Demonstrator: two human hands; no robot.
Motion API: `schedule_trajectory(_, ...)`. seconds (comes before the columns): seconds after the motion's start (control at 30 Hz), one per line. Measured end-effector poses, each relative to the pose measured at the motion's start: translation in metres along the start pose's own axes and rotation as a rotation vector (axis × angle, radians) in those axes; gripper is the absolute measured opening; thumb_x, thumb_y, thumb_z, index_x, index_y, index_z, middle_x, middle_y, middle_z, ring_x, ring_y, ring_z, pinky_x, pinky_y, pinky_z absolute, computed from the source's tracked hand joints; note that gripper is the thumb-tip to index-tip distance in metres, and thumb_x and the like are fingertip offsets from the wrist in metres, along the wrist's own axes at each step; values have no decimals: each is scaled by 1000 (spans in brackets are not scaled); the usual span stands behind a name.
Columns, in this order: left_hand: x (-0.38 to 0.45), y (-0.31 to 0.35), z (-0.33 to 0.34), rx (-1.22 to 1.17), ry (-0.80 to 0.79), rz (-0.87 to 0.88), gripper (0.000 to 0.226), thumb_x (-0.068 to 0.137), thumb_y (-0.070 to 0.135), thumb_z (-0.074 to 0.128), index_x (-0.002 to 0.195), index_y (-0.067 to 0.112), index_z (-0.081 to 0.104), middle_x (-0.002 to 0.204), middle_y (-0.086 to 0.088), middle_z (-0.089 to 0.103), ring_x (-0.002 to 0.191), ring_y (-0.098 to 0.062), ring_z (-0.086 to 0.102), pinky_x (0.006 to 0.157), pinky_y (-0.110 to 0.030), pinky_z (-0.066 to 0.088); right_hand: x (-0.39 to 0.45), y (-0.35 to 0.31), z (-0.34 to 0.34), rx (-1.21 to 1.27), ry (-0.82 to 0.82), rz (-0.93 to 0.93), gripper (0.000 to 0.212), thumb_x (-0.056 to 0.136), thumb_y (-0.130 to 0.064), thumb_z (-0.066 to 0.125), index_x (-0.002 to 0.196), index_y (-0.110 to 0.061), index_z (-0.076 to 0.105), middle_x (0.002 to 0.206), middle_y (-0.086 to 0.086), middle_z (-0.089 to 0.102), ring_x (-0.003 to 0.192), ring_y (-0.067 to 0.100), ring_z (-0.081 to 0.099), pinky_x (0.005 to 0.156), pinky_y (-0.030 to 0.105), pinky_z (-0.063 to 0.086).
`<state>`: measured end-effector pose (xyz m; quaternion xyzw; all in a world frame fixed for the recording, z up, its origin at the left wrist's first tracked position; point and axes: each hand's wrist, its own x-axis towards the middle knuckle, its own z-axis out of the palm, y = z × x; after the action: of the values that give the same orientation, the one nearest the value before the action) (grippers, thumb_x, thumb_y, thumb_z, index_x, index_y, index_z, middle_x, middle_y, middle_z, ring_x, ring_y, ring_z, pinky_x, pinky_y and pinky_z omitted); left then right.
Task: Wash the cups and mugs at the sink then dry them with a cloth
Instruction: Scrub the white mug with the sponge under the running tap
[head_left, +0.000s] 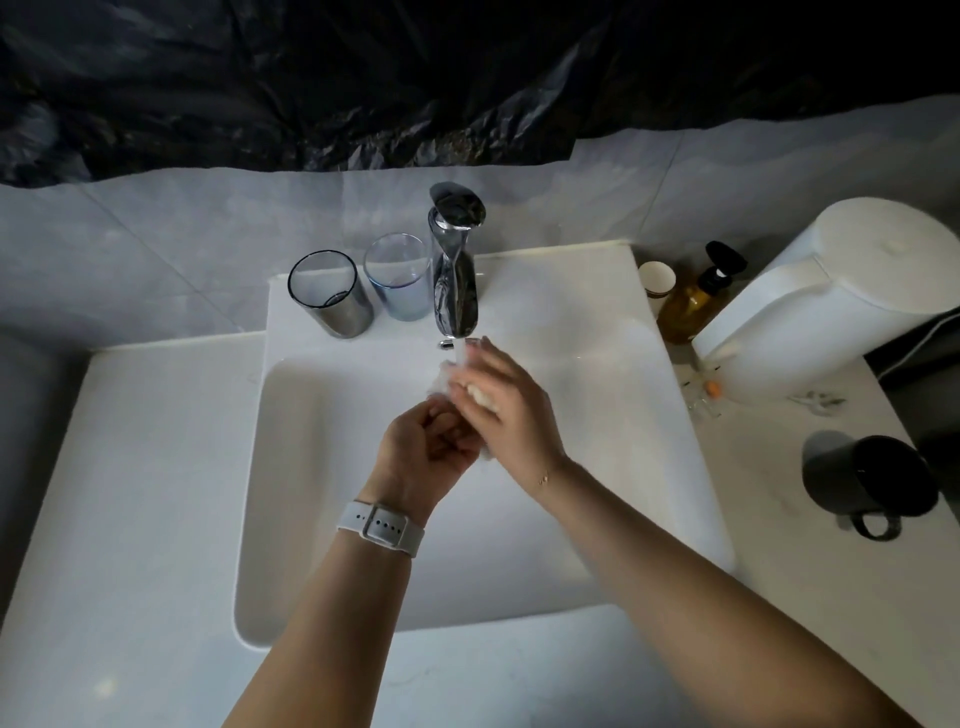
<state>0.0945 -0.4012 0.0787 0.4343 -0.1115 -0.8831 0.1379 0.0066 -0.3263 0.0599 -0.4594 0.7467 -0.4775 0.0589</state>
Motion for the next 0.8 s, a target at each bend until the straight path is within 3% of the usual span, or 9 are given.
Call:
schedule_trajectory(0.13,-3,4,-9,-32,-2,-51,37,93,7,33,58,19,33,41,6,23,41,-11,22,48,-21,24,6,21,-9,293,95,509,23,90,-31,63,104,-16,73,114,-1,70,107,8,64,95,29,48)
schedule_trajectory(0.2,-3,8,-16,-40,13,-31,39,94,6,30,57,19,33,41,6,23,40,-11,22,44,-20,25,-17,18,-11,291,84,554,28,89,-36,62,106,-16,73,107,-3,72,101,7,65,89,26,48)
schedule_trajectory(0.3,-4,5,-23,-48,16,-27,40,98,9,29,58,18,33,40,6,23,38,-10,23,42,-19,26,-27,7,-4,271,14,422,31,86,-39,60,107,-19,72,111,-7,71,104,5,64,91,23,49)
schedule_trajectory(0.4,-9,0,-25,-38,-32,-54,40,97,10,32,58,18,34,42,5,23,41,-11,22,43,-20,26,5,8,-9,422,44,644,16,89,-38,63,85,-26,73,83,-15,71,83,2,63,78,24,49)
schedule_trajectory(0.47,-13,3,-27,-56,-72,-64,40,95,12,38,55,18,36,44,5,22,43,-11,23,46,-21,25,11,15,-18,574,5,849,21,90,-38,62,78,-23,71,72,-13,65,74,8,57,70,25,46)
schedule_trajectory(0.6,-13,16,-30,-3,-111,-19,36,85,18,49,50,18,37,44,5,21,43,-11,23,48,-20,23,-11,19,-31,1062,-224,1150,23,93,-40,56,101,-25,70,90,-3,68,91,15,63,82,38,55)
schedule_trajectory(0.73,-9,19,-34,80,-97,-38,37,85,19,49,50,18,37,44,4,24,40,-12,26,45,-21,24,-20,18,-35,1214,-283,1161,29,83,-46,62,92,-21,75,93,3,69,98,21,65,95,47,51)
schedule_trajectory(0.8,-6,19,-35,93,-75,-37,41,91,19,45,51,18,35,45,4,24,41,-12,26,44,-21,24,-23,19,-34,1289,-323,1100,36,85,-41,61,110,-18,70,107,9,66,103,26,64,97,50,49)
